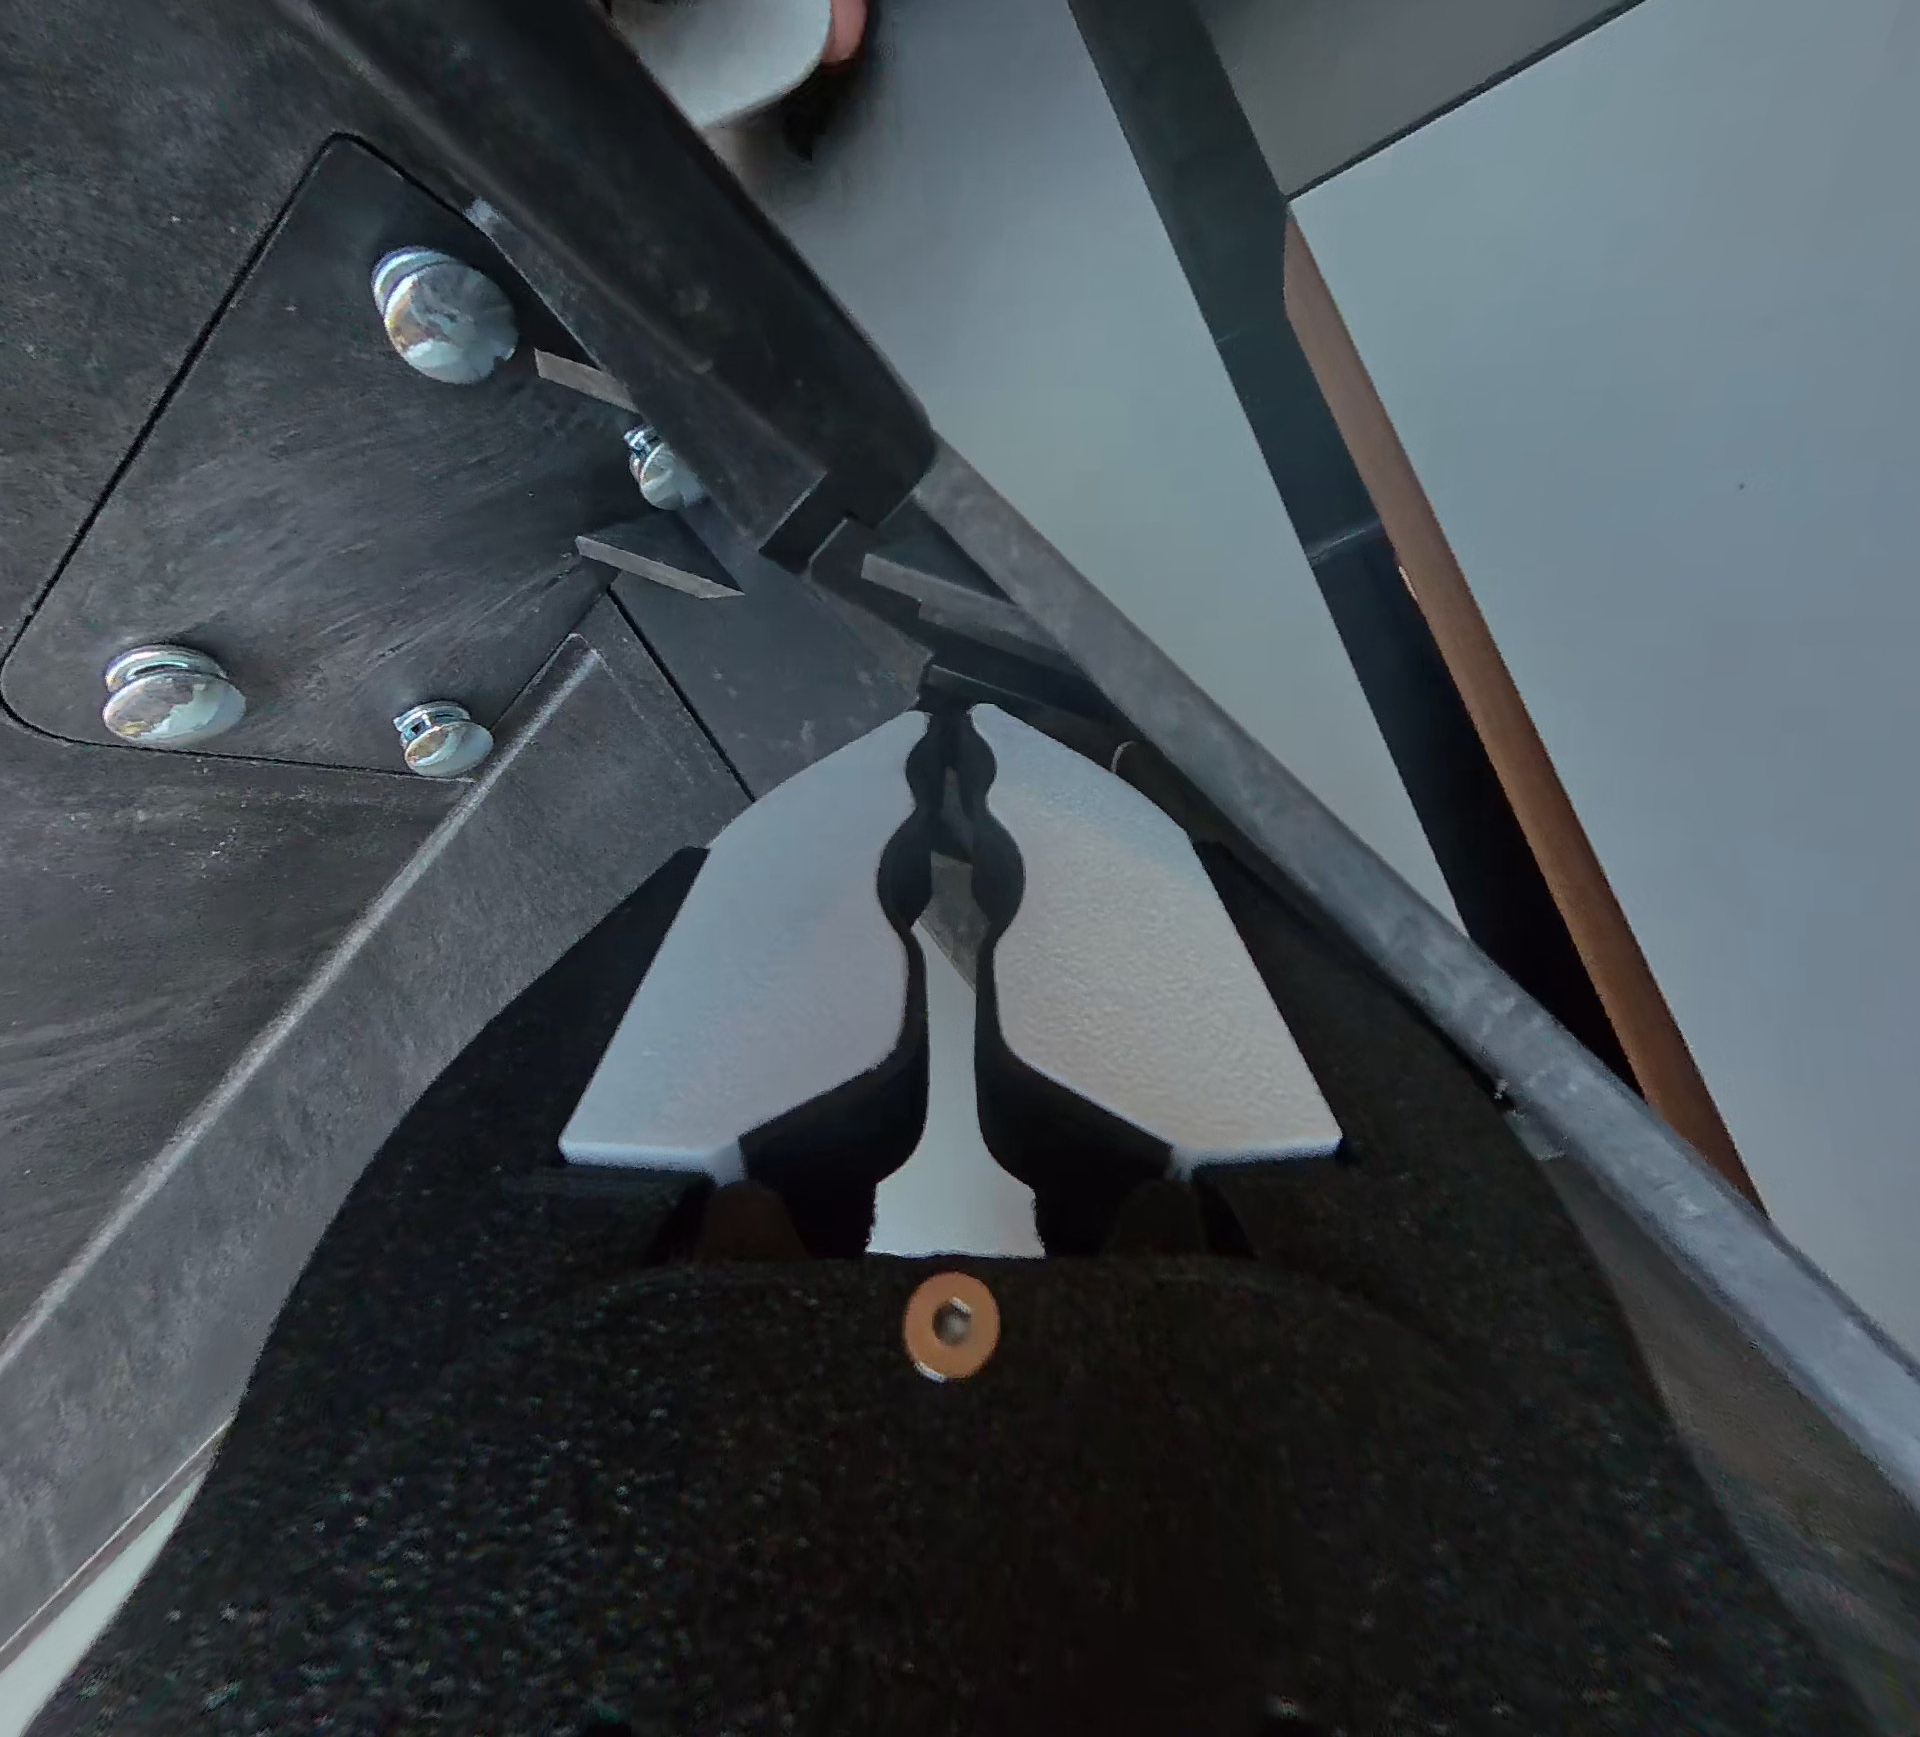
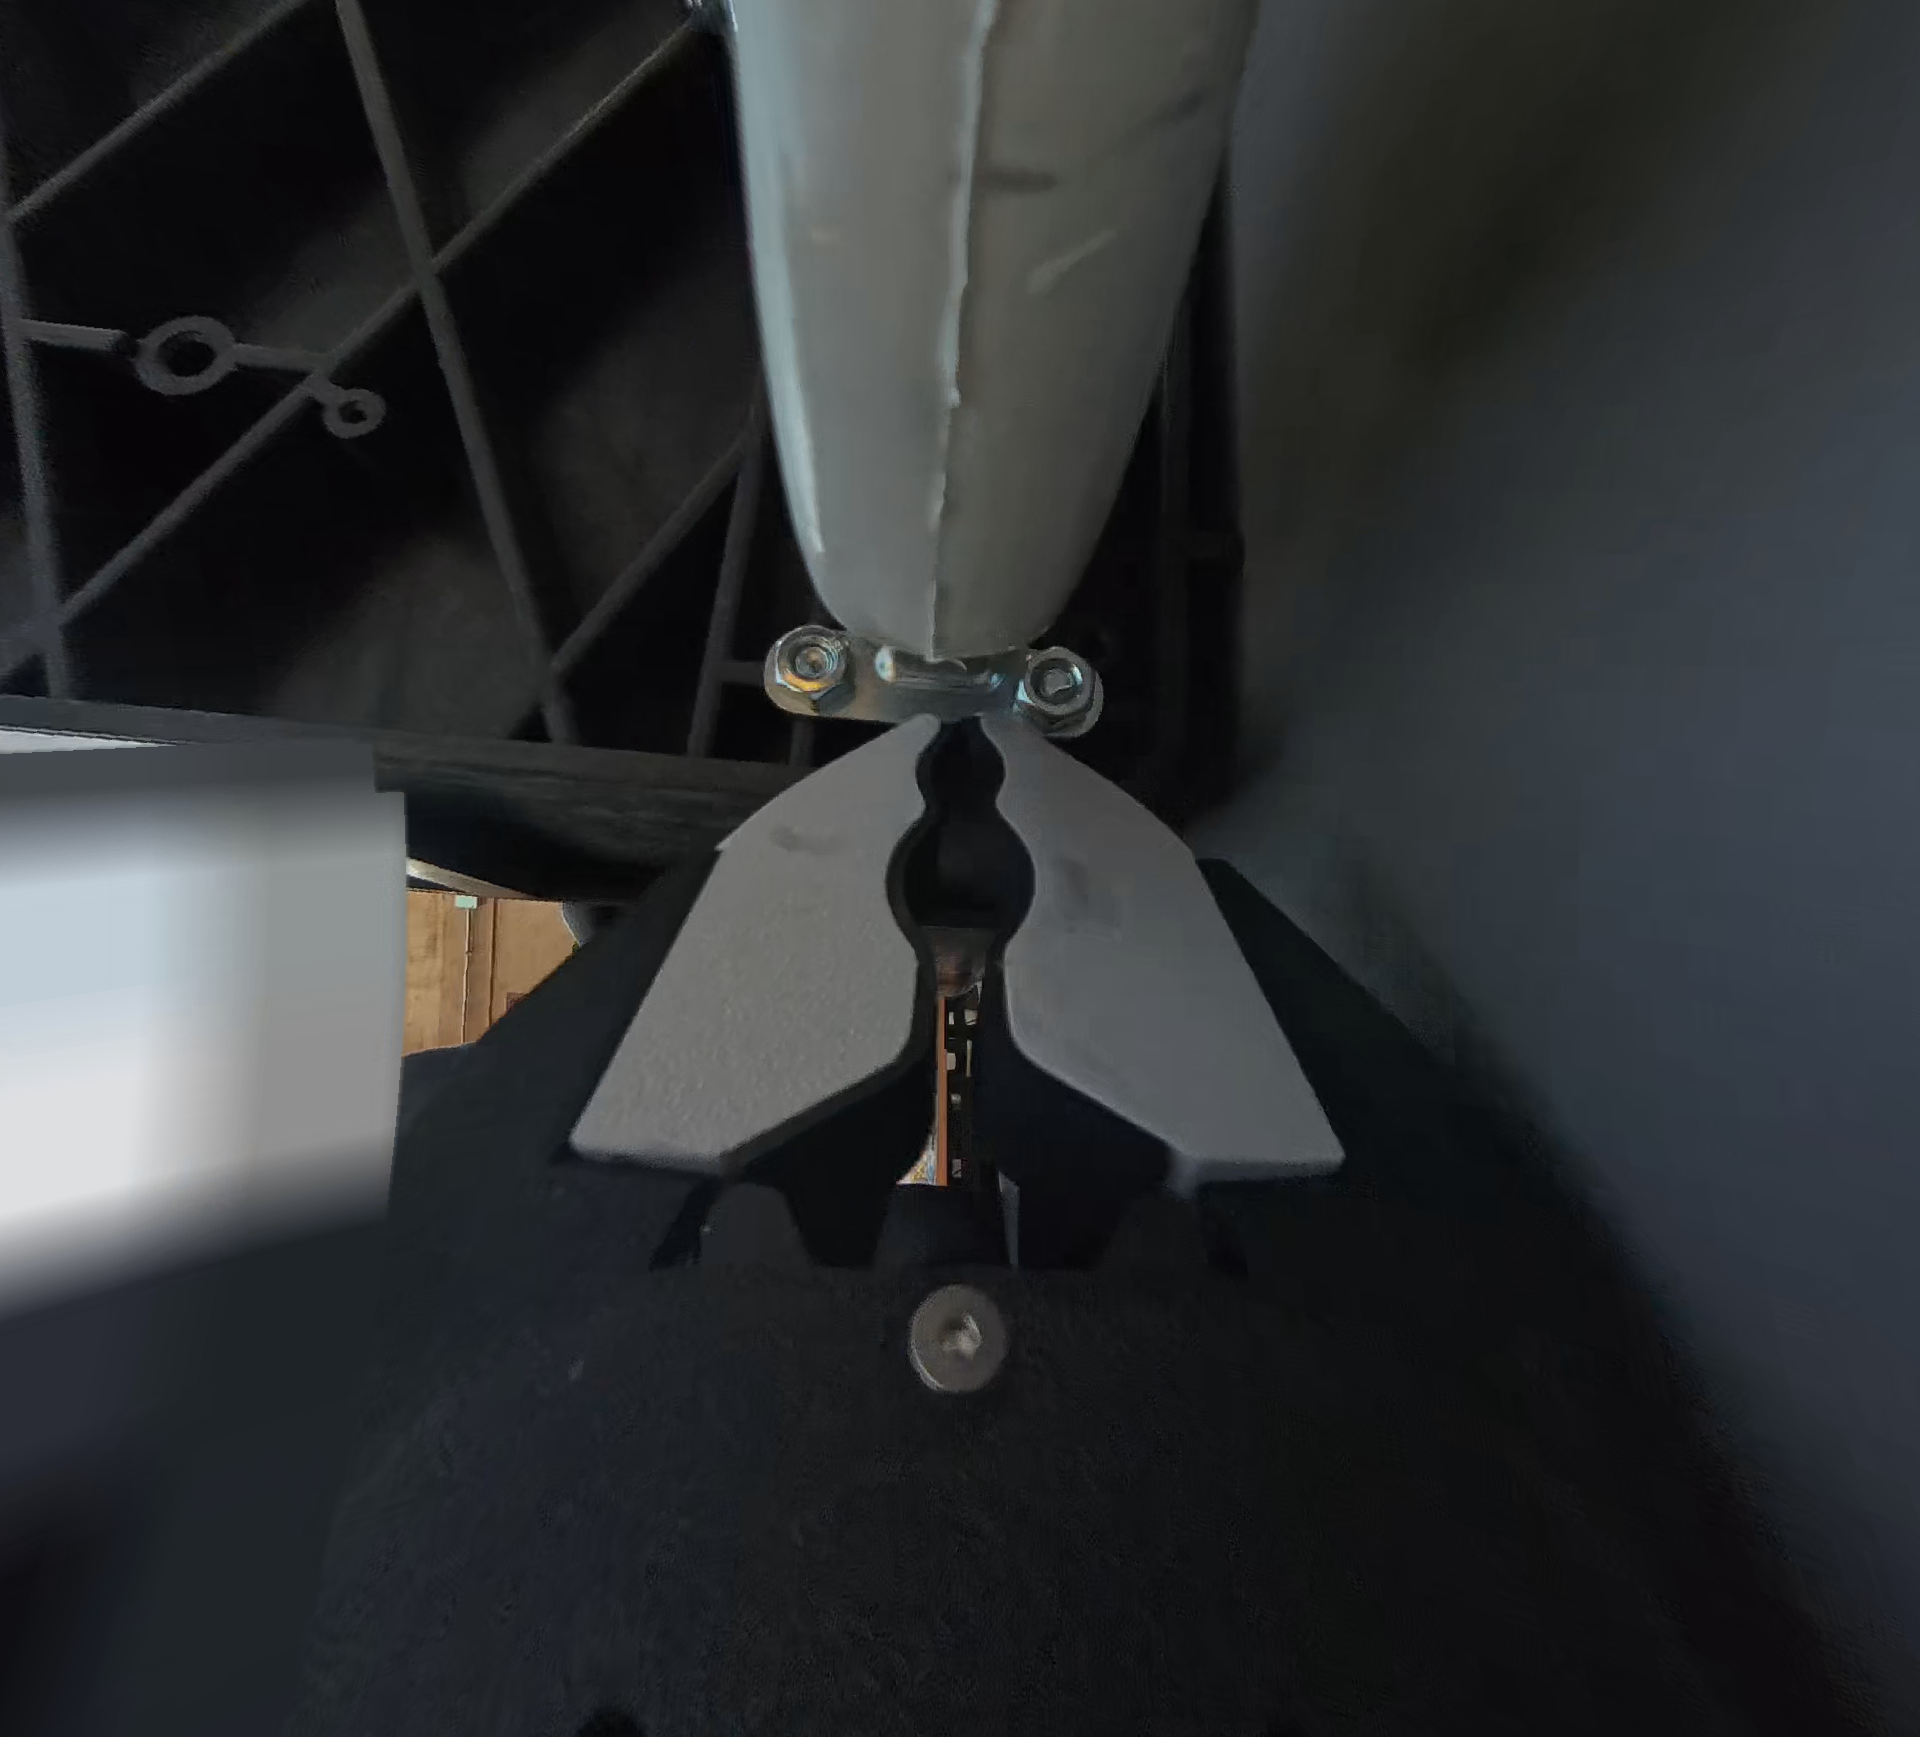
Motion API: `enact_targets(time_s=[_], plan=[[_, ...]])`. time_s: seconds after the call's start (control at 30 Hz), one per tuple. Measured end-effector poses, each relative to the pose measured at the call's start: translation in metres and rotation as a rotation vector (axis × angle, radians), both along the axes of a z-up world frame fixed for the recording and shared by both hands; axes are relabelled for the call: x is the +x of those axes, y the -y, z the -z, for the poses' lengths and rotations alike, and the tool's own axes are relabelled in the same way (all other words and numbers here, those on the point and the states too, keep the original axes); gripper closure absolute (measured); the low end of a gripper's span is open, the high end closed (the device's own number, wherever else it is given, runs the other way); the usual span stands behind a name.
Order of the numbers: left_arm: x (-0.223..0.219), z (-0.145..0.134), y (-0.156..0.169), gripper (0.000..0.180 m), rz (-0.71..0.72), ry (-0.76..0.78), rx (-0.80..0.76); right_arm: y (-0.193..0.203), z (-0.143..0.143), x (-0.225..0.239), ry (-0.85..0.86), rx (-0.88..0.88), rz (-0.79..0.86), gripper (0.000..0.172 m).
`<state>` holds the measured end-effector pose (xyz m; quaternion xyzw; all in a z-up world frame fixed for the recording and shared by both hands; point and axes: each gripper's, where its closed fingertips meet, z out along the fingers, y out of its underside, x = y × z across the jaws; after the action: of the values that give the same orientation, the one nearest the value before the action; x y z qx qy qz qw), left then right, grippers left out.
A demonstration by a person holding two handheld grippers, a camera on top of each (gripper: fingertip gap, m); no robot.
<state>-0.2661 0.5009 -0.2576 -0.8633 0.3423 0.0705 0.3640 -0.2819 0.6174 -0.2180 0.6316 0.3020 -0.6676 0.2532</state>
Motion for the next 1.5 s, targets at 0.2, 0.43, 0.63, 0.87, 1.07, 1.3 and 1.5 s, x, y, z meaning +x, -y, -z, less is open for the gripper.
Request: enact_targets(time_s=[0.2, 0.43, 0.63, 0.87, 1.07, 1.3, 1.5], plan=[[0.0, -0.001, 0.0, 0.179, 0.002, -0.002, 0.002, -0.016, 0.017, -0.003, 0.045, 0.169, 0.05, 0.164], [0.0, -0.001, 0.0, 0.179, 0.003, 0.0, 0.004, -0.003, 0.015, -0.007, 0.033, 0.111, -0.015, 0.167], [0.001, -0.001, 0.0, 0.179, 0.003, 0.002, 0.005, -0.002, 0.013, -0.008, 0.032, 0.087, -0.02, 0.166], [0.001, -0.001, 0.0, 0.179, 0.004, 0.0, 0.005, -0.009, 0.02, -0.007, 0.06, 0.211, -0.003, 0.155], [0.001, -0.001, 0.0, 0.18, 0.007, -0.003, 0.005, -0.001, 0.021, -0.008, 0.079, 0.181, -0.055, 0.148], [0.0, -0.001, -0.001, 0.18, 0.004, 0.0, 0.005, 0.002, 0.015, -0.007, 0.092, 0.073, -0.084, 0.159], [-0.001, -0.008, -0.005, 0.18, -0.013, 0.038, 0.043, 0.002, 0.012, -0.006, 0.09, 0.044, -0.084, 0.153]])
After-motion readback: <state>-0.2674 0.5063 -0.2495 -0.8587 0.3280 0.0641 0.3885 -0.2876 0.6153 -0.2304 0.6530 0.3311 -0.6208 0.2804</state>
